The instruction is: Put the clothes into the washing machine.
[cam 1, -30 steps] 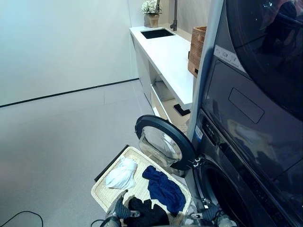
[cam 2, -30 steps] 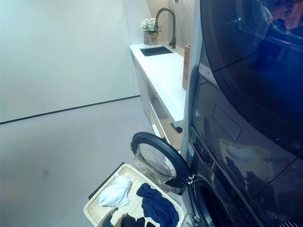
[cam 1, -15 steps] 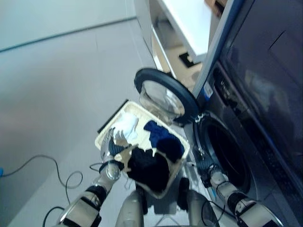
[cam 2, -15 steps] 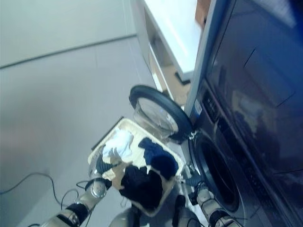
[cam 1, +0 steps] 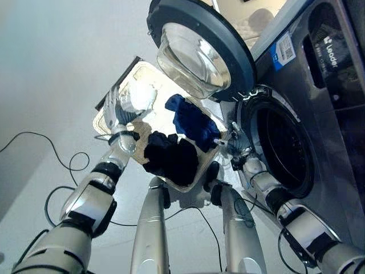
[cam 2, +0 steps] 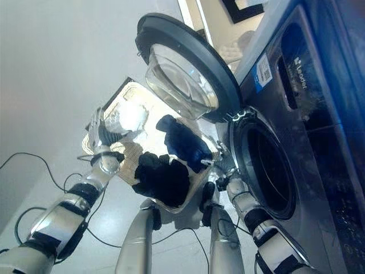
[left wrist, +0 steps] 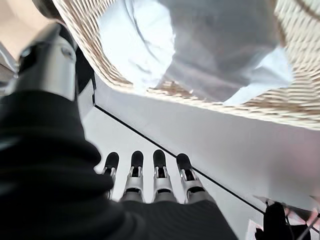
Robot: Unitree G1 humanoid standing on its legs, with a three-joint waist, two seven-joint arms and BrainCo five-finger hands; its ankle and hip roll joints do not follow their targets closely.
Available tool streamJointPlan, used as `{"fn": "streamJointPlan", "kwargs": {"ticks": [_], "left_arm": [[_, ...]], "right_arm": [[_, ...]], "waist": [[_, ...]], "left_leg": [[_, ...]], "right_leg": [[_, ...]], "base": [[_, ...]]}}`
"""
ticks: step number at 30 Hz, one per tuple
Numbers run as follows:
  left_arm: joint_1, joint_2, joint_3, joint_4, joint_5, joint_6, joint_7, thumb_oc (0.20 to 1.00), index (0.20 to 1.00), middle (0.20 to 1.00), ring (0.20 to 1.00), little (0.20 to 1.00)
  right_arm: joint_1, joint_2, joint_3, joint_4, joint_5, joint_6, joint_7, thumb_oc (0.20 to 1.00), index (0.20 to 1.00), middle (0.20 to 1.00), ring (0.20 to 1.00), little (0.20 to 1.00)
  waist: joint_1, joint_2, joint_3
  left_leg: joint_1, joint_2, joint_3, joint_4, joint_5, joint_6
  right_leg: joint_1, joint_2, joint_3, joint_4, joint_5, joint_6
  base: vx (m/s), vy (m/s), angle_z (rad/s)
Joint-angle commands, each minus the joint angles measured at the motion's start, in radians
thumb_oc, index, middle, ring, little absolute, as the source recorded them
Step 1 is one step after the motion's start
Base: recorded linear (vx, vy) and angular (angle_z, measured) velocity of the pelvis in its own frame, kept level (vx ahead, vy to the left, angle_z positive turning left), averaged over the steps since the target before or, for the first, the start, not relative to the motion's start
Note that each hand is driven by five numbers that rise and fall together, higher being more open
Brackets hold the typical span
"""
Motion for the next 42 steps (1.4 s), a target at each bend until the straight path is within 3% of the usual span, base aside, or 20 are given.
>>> {"fn": "streamJointPlan", "kwargs": {"ticks": [1,9,14,25,38,42], "left_arm": [[-0.052,0.041,0.015,0.06,-0.027,0.017,0.044,1.0,1.0,1.0,1.0,1.0],[-0.168,0.07,-0.023,0.136,-0.065,0.097,0.021,1.0,1.0,1.0,1.0,1.0],[-0.206,0.082,-0.052,0.16,-0.088,0.142,-0.073,1.0,1.0,1.0,1.0,1.0],[-0.226,0.057,-0.097,0.182,-0.024,0.151,-0.14,1.0,1.0,1.0,1.0,1.0],[-0.237,0.045,-0.124,0.205,-0.076,0.21,-0.295,1.0,1.0,1.0,1.0,1.0],[-0.237,0.037,-0.134,0.198,-0.038,0.224,-0.277,1.0,1.0,1.0,1.0,1.0]], "right_arm": [[0.033,-0.02,-0.006,-0.059,0.066,-0.053,-0.025,1.0,1.0,1.0,1.0,1.0],[-0.008,-0.043,0.001,-0.044,0.111,-0.069,-0.04,1.0,1.0,1.0,1.0,1.0],[-0.012,-0.056,-0.005,-0.057,0.131,-0.076,-0.042,1.0,1.0,1.0,1.0,1.0],[-0.046,-0.06,-0.007,-0.028,0.161,-0.091,-0.036,1.0,1.0,1.0,1.0,1.0],[-0.049,-0.061,-0.009,-0.047,0.178,-0.081,-0.083,1.0,1.0,1.0,1.0,1.0],[-0.045,-0.053,-0.013,-0.044,0.198,-0.081,-0.075,1.0,1.0,1.0,1.0,1.0]], "waist": [[-0.011,-0.02,-0.028],[-0.023,-0.031,-0.028],[-0.032,-0.038,-0.028],[-0.038,-0.05,-0.028],[-0.052,-0.064,-0.028],[-0.052,-0.064,-0.028]], "left_leg": [[-0.041,-0.01,0.081,-0.01,0.001,-0.046],[-0.118,-0.009,0.08,-0.015,0.006,-0.055],[-0.143,-0.016,0.081,-0.045,0.018,-0.059],[-0.176,-0.021,0.078,-0.06,0.025,-0.067],[-0.22,-0.019,0.074,-0.071,0.035,-0.068],[-0.222,-0.021,0.073,-0.074,0.034,-0.066]], "right_leg": [[-0.042,0.002,-0.003,-0.005,0.022,0.089],[-0.117,0.002,0.001,-0.024,0.042,0.098],[-0.143,0.016,0.007,-0.058,0.063,0.106],[-0.178,0.03,0.011,-0.09,0.093,0.116],[-0.225,0.043,0.024,-0.108,0.115,0.124],[-0.229,0.043,0.024,-0.11,0.119,0.126]], "base": [[-0.02,0.034,-0.06],[0.0,0.035,0.0],[0.0,0.0,0.0],[0.0,-0.003,0.0],[0.0,-0.002,0.0],[0.0,-0.008,0.0]]}}
